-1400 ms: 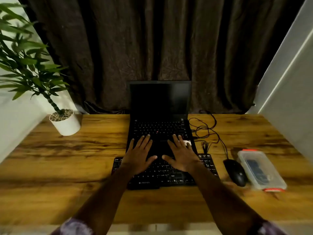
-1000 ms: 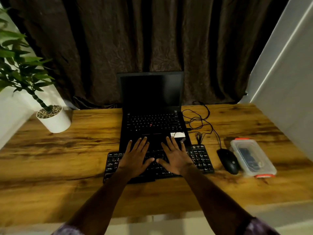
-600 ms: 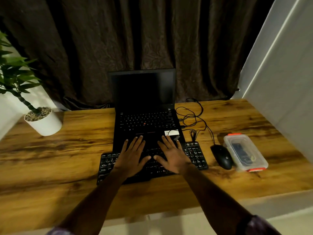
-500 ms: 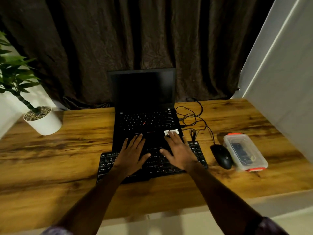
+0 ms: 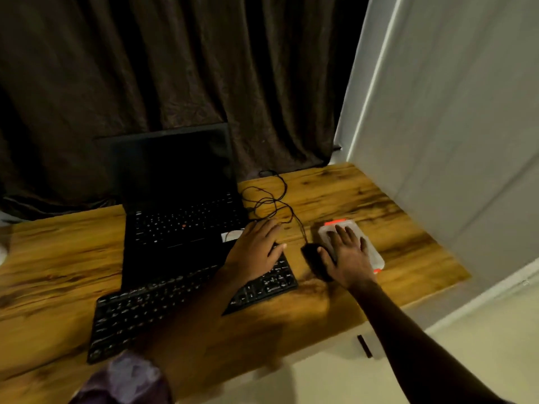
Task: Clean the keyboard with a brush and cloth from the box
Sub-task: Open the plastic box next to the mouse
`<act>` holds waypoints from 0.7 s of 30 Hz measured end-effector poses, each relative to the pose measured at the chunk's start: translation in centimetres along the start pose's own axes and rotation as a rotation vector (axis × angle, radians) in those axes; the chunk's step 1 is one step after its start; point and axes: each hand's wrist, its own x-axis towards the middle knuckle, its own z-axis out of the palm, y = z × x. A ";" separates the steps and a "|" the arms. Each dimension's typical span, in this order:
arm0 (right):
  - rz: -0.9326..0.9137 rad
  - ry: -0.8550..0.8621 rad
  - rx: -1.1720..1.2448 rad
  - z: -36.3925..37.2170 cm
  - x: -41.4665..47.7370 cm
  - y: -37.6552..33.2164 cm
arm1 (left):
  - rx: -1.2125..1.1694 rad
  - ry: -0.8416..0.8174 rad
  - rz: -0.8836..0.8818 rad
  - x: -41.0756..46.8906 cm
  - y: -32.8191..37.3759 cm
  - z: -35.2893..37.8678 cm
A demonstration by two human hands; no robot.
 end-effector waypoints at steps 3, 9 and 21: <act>0.060 0.032 0.012 0.1 -1.8 3.1 | -0.034 -0.013 0.033 2.9 3.4 1.4; 0.037 0.055 -0.014 1.0 -4.7 6.1 | -0.056 -0.104 0.067 6.4 7.5 3.8; -0.159 0.160 -0.157 2.8 -6.1 9.3 | -0.156 -0.249 -0.021 10.9 9.3 7.2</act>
